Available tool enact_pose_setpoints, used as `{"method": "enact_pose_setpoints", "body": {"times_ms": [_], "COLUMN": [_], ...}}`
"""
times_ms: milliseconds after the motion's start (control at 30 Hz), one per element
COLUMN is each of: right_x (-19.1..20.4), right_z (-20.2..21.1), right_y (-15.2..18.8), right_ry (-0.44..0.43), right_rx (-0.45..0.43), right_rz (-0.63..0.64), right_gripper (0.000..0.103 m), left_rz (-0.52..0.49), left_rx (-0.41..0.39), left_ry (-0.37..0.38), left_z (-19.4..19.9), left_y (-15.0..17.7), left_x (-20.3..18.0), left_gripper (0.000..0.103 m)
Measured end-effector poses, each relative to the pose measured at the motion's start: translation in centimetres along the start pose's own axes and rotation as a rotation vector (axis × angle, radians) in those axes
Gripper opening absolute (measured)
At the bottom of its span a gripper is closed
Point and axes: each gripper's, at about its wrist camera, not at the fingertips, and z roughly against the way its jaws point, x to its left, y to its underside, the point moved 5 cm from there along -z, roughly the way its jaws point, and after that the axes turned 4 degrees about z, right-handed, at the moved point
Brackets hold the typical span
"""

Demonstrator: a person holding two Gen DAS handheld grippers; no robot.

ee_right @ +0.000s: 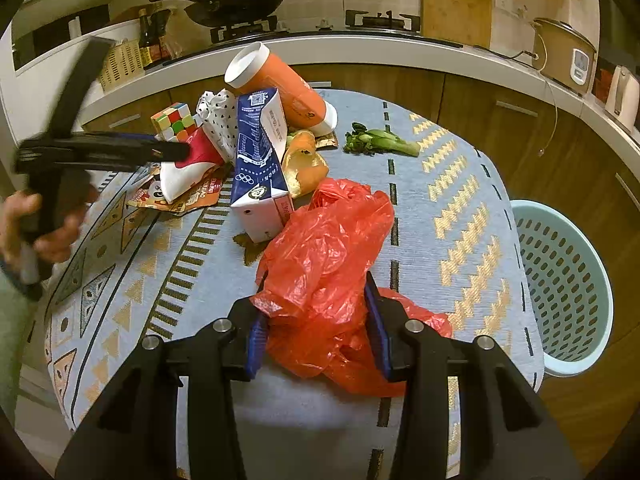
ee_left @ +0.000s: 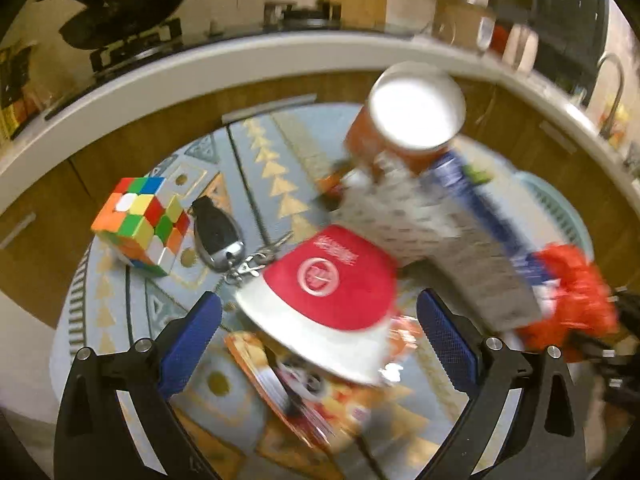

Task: Collect trash
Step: 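Carry the red bag to the basket while the left tool grasps the red-white paper cup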

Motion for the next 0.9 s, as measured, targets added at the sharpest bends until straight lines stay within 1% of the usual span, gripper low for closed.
{"method": "enact_pose_setpoints", "body": {"times_ms": [133,300,467,633,800,900], "right_x": [-0.2,-0.3,-0.3,-0.4,-0.9,-1.2], "right_z": [0.1,0.1,0.6,1.7,2.9,3.7], "right_y": [0.0,0.0,-0.1,-0.4,-0.9,-1.1], "right_ry": [-0.004,-0.018,-0.031,-0.042,-0.054,-0.055], "right_rx": [0.0,-0.004,-0.02,-0.057,-0.089,-0.11], "right_rz": [-0.001,-0.009,-0.016,-0.012,-0.032,-0.039], "right_gripper": [0.039,0.038,0.034,0.032,0.031,0.031], "left_rz": [-0.018,0.001,0.005,0.051,0.072,0.075], "left_rx": [0.019,0.004,0.001,-0.066,-0.147,-0.175], "left_ry": [0.007,0.024,-0.03,-0.01,0.021,0.037], "left_z": [-1.6,-1.1,-0.9,2.0,5.9,7.0], "left_y": [-0.3,-0.2,0.3,0.4,0.3,0.1], "left_x": [0.3,-0.1,-0.7,-1.1,-2.1,-3.0], "left_gripper": [0.094,0.092,0.091,0.091,0.091,0.091]}}
